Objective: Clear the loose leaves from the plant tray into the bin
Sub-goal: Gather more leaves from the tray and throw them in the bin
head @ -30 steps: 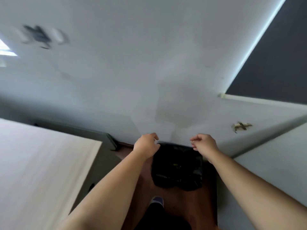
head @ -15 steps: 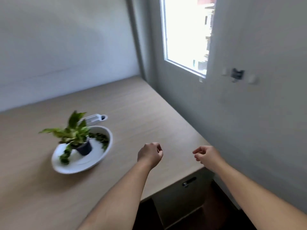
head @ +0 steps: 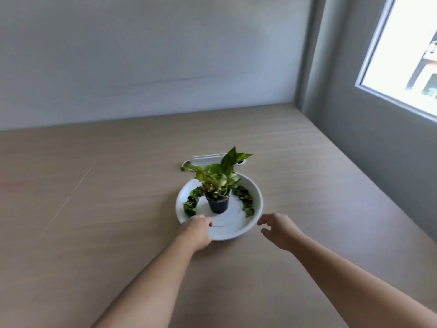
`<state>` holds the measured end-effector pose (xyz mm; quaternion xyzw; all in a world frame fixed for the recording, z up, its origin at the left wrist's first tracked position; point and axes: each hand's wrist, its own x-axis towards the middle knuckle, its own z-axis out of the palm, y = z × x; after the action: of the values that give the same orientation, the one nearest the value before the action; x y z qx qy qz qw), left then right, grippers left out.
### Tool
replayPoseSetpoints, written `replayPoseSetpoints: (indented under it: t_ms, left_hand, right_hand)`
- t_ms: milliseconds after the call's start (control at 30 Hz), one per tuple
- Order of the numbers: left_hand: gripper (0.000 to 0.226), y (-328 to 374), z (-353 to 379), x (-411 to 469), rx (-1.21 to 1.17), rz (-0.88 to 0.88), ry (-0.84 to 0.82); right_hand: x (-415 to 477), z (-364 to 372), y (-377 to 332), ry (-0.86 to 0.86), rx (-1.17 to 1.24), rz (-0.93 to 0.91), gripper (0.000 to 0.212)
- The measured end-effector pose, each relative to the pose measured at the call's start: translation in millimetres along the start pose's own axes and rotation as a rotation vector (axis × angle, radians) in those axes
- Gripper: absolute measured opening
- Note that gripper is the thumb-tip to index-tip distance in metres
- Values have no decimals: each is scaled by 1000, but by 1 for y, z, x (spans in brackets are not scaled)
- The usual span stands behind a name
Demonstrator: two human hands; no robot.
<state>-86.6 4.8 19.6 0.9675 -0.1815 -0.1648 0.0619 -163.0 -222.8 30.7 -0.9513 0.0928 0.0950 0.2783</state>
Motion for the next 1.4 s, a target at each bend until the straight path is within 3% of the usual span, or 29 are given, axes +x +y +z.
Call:
replayPoseSetpoints:
  t_ms: [133, 333, 533, 667, 800, 933, 1067, 1233, 1400]
  left_hand:
    - [40, -54, 14, 12, 54, -21, -67]
    - [28, -53, 17, 31, 63, 65, -71]
    - [38, -30, 21, 34, 133, 293, -51]
    - [46, -54, 4, 45, 199, 256, -39]
    - [28, -77, -5, 55, 184, 129, -22]
    - [26, -61, 5, 50, 62, 76, -62]
    - [36, -34, 20, 42, 17, 150, -25]
    - [47, -59, -9, 46, 131, 51, -15]
    - [35, -71, -11, 45, 90, 18, -17]
  right_hand:
    - [35, 32, -24, -144, -240, -124, 37]
    - [63, 46, -22, -248, -434, -268, 33]
    - [82, 13, -2, -66, -643, -256, 46]
    - [76, 18, -18, -184, -545, -271, 50]
    - [68, 40, -27, -326, -424, -293, 37]
    - [81, 20, -10, -270, -532, -250, 27]
    - [91, 6, 12, -77, -710, -250, 37]
    - [72, 27, -21, -241, -599, -339, 44]
    - [66, 46, -30, -293, -561, -424, 28]
